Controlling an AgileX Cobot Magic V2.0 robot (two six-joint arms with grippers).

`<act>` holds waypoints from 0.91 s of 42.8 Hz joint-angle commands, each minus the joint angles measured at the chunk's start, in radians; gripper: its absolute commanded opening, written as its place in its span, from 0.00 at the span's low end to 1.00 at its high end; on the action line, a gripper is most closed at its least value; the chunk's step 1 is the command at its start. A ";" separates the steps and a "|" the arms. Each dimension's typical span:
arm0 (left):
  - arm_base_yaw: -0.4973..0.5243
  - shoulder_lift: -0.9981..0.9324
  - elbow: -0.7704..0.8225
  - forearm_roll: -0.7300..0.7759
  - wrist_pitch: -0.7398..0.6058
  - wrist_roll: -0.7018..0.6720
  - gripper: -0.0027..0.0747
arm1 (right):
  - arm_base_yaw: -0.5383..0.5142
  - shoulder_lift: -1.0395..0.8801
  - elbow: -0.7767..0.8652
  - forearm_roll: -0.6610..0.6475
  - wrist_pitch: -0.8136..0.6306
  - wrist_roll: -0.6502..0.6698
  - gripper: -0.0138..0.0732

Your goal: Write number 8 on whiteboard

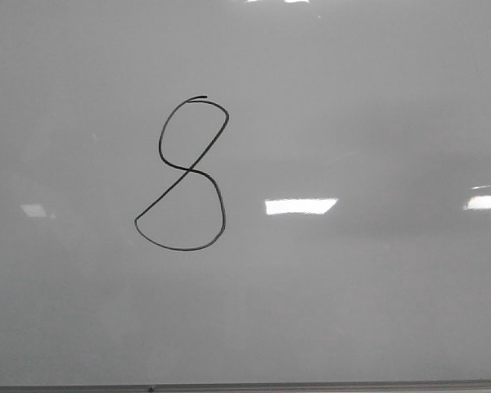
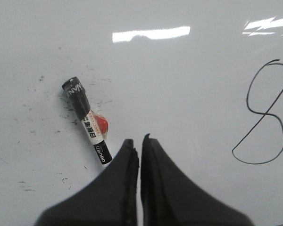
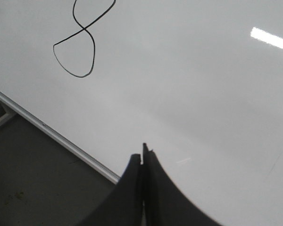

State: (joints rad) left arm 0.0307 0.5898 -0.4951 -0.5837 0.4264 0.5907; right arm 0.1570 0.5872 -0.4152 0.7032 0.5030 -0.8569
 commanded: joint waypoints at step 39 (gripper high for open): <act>0.002 -0.358 0.109 0.218 -0.165 -0.259 0.01 | -0.006 -0.002 -0.027 0.035 -0.059 -0.004 0.08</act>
State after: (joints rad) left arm 0.0307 0.2527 -0.3925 -0.5232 0.3809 0.5022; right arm 0.1570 0.5872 -0.4152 0.7032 0.4987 -0.8569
